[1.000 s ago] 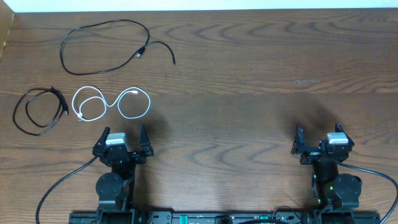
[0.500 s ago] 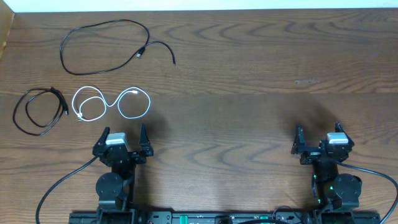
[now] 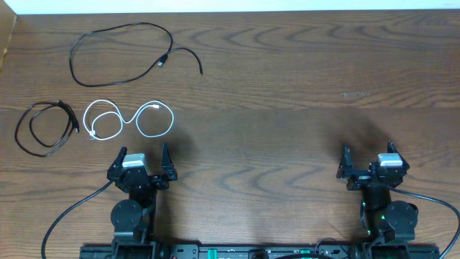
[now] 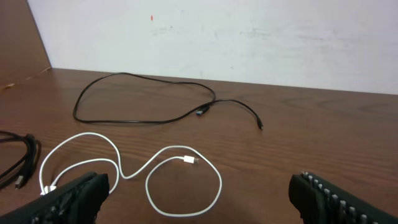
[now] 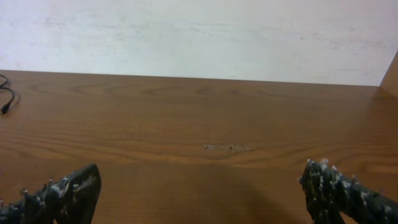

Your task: Untangle cables

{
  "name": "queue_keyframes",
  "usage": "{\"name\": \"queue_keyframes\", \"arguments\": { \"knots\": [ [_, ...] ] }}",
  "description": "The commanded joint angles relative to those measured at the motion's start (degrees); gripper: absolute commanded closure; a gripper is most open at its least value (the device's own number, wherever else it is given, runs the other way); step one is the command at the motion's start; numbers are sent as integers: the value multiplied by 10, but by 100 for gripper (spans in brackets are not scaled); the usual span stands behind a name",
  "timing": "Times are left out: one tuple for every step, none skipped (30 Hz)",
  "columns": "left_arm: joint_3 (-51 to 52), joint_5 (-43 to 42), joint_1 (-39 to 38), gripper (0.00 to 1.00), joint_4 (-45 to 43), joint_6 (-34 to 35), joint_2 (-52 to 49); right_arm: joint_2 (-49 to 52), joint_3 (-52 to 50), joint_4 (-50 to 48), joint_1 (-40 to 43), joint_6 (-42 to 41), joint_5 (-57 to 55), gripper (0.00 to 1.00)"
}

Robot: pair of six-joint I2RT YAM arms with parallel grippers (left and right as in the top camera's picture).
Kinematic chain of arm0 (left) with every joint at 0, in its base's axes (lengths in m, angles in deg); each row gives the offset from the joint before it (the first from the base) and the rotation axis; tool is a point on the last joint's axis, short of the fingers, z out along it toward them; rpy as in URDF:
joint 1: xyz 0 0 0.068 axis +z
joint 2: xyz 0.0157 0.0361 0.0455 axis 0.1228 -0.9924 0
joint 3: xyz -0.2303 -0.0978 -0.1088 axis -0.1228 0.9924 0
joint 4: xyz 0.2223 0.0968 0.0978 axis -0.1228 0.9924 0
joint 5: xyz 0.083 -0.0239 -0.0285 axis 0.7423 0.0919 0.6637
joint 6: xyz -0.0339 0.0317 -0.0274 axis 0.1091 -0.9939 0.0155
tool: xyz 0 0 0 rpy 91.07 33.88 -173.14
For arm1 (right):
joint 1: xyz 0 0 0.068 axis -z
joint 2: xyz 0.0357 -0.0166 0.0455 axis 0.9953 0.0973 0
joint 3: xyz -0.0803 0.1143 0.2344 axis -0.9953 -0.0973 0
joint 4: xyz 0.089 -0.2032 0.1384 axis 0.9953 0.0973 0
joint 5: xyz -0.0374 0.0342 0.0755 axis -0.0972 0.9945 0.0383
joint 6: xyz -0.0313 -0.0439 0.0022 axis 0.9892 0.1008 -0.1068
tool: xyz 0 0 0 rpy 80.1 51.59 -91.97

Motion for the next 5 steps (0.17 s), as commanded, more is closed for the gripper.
{"name": "queue_keyframes", "arguments": {
  "knots": [
    [14,5,-1,2,17,-8,3,-3,-2,2,2,5,0,1],
    [14,5,-1,2,17,-8,3,-3,-2,2,2,5,0,1],
    [14,5,-1,2,17,-8,3,-3,-2,2,2,5,0,1],
    [14,5,-1,2,17,-8,3,-3,-2,2,2,5,0,1],
    [14,5,-1,2,17,-8,3,-3,-2,2,2,5,0,1]
  ]
}}
